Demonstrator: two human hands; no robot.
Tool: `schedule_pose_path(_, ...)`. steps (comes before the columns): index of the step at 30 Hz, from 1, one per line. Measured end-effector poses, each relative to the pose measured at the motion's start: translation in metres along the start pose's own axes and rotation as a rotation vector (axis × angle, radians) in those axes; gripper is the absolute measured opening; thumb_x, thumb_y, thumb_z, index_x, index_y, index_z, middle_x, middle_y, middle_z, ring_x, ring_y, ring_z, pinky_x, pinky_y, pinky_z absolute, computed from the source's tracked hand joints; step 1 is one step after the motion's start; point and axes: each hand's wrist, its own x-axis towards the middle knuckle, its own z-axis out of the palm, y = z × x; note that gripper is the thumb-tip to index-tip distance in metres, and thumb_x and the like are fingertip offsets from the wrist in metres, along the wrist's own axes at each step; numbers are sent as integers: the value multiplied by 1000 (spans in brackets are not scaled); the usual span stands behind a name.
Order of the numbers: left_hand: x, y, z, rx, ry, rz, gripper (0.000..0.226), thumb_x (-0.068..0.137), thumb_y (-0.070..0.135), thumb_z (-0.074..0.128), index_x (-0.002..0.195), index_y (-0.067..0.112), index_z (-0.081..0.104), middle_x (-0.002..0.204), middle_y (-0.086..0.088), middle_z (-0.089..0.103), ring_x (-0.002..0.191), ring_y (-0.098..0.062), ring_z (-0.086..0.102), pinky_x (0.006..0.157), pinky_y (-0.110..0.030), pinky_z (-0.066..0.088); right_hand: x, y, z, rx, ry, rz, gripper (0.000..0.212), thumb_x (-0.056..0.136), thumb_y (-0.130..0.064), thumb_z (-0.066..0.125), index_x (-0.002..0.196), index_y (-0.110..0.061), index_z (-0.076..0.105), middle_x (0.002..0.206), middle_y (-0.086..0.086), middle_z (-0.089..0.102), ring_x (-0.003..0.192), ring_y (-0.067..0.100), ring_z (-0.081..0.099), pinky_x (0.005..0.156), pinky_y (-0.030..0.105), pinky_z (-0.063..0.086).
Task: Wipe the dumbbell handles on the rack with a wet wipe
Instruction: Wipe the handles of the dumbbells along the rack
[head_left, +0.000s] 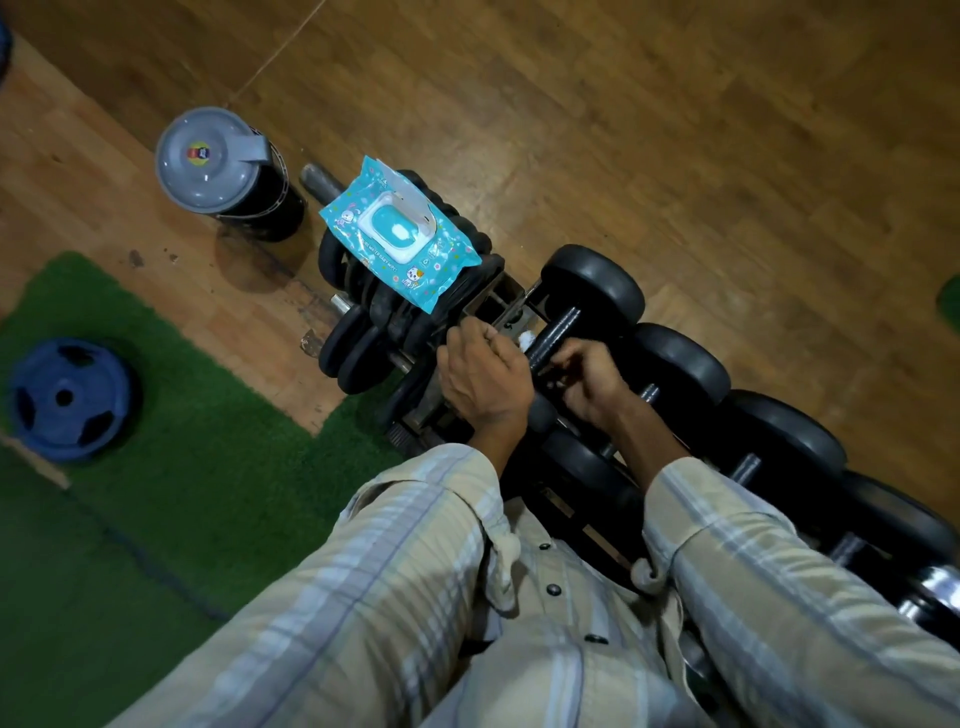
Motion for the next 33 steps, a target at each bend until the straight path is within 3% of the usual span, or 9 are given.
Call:
schedule_pose_path(5, -1, 1, 0, 0, -7, -3, 10, 83, 23, 52, 86, 18, 59, 92, -7, 62, 85, -32, 55, 76, -42, 42, -17, 12, 2, -530, 188, -178, 5, 77, -2, 73, 74, -5, 71, 61, 0, 66, 51, 5, 60, 50, 20, 45)
schedule_pose_path(9, -1, 1, -1, -12, -1, -8, 13, 83, 25, 48, 85, 17, 59, 91, -7, 62, 85, -32, 54, 76, -42, 42, -28, 17, -3, -743, 365, -342, 14, 72, -24, 82, 84, -20, 76, 75, -6, 75, 70, 6, 72, 68, 30, 60)
schedule_pose_path(12, -1, 1, -1, -14, -1, -7, 13, 83, 25, 48, 85, 17, 58, 90, -7, 62, 85, -33, 55, 76, -42, 40, -45, 5, -2, -986, 452, -727, 14, 87, -28, 71, 101, -25, 76, 88, -11, 75, 75, 2, 67, 69, 27, 56)
schedule_pose_path(16, 0, 2, -1, -31, 4, -7, 16, 83, 27, 45, 84, 17, 57, 89, -8, 62, 83, -33, 54, 76, -42, 40, -42, -27, 6, -1462, 473, -1171, 27, 97, -17, 55, 119, -19, 71, 110, -2, 73, 94, 23, 64, 65, 35, 53)
schedule_pose_path(18, -1, 1, -2, -34, -2, -12, 17, 84, 27, 44, 84, 17, 57, 89, -7, 61, 83, -33, 54, 75, -41, 40, -31, -37, 13, -1763, 485, -1137, 25, 92, -11, 56, 110, -15, 72, 107, 1, 72, 91, 29, 62, 54, 36, 52)
schedule_pose_path(21, -2, 2, -3, -46, -5, -16, 17, 83, 28, 44, 84, 17, 57, 89, -7, 61, 83, -31, 54, 73, -40, 40, -29, -42, 29, -2015, 445, -975, 5, 78, -7, 66, 75, -10, 67, 69, 3, 61, 77, 30, 59, 42, 25, 31)
schedule_pose_path(25, -1, 2, -2, -47, -3, -22, 15, 84, 27, 45, 85, 17, 56, 89, -6, 61, 82, -31, 53, 73, -41, 40, -32, -52, 45, -2056, 473, -821, 30, 79, -11, 59, 54, -15, 44, 49, 2, 34, 55, 25, 42, 46, 25, 15)
schedule_pose_path(27, -1, 1, -2, -57, 2, -30, 16, 83, 27, 44, 85, 17, 57, 90, -6, 61, 82, -31, 53, 73, -41, 40, -30, -56, 48, -2083, 463, -780, 35, 86, -12, 56, 57, -16, 36, 50, 2, 34, 48, 23, 37, 46, 26, 22)
schedule_pose_path(33, -2, 4, -5, -96, -4, -28, 21, 81, 30, 41, 86, 17, 57, 91, -5, 62, 84, -29, 53, 73, -35, 33, -21, -49, 43, -2056, 340, -698, 13, 94, -20, 56, 90, -13, 66, 78, 8, 64, 62, 30, 58, 51, 32, 37)
